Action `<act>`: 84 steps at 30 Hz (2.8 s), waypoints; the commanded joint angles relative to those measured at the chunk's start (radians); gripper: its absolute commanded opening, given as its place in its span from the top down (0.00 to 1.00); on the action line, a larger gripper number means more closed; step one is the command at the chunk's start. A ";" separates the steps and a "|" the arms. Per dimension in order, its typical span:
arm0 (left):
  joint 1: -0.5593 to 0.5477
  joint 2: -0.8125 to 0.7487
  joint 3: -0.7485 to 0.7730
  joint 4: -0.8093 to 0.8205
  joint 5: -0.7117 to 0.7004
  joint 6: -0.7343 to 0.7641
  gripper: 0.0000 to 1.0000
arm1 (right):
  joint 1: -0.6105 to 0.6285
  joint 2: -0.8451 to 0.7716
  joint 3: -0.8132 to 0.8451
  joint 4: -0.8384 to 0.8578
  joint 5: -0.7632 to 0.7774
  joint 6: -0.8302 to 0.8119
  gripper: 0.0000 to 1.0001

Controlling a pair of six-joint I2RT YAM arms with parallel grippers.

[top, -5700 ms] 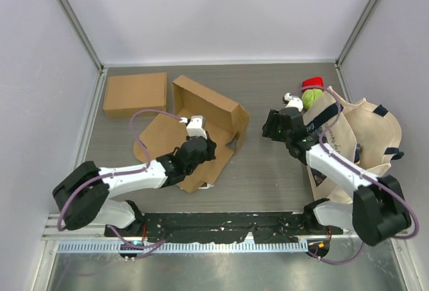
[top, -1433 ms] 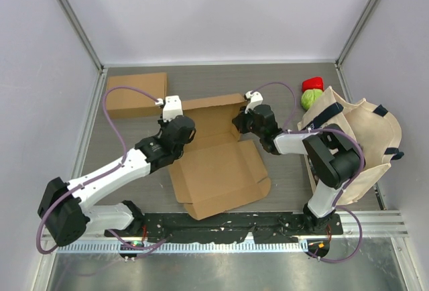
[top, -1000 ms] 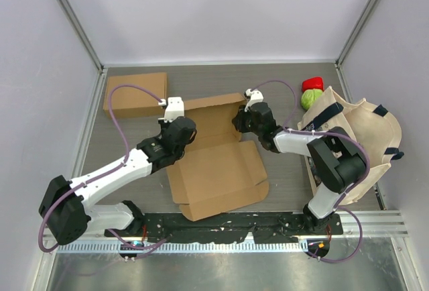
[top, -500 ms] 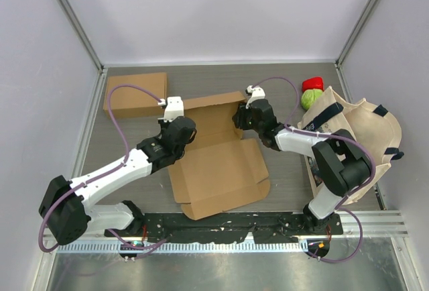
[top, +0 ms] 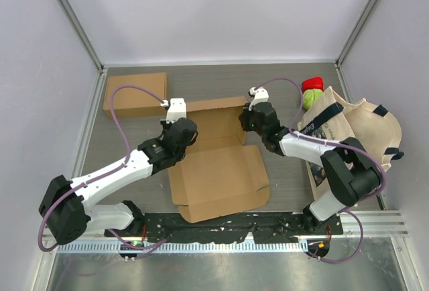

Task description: Fold the paper box

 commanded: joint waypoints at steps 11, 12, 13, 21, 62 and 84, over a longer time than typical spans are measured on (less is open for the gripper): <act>0.006 0.006 0.013 0.004 -0.025 -0.077 1.00 | 0.109 0.091 0.143 -0.146 0.393 0.029 0.60; 0.009 0.006 0.017 -0.005 -0.024 -0.086 1.00 | 0.100 0.076 0.182 -0.217 0.385 0.040 0.47; 0.017 0.008 0.017 -0.005 -0.015 -0.089 1.00 | 0.097 0.026 0.191 -0.289 0.384 0.056 0.42; 0.060 -0.011 0.016 -0.026 0.002 -0.127 1.00 | 0.086 -0.283 0.087 -0.789 0.189 0.188 0.24; 0.250 -0.211 0.023 -0.134 0.444 -0.158 0.24 | -0.306 -0.205 -0.210 -0.343 -0.827 0.663 0.99; -0.381 -0.006 0.302 -0.245 0.365 0.306 0.30 | -0.334 -0.146 -0.171 -0.449 -0.884 0.518 0.99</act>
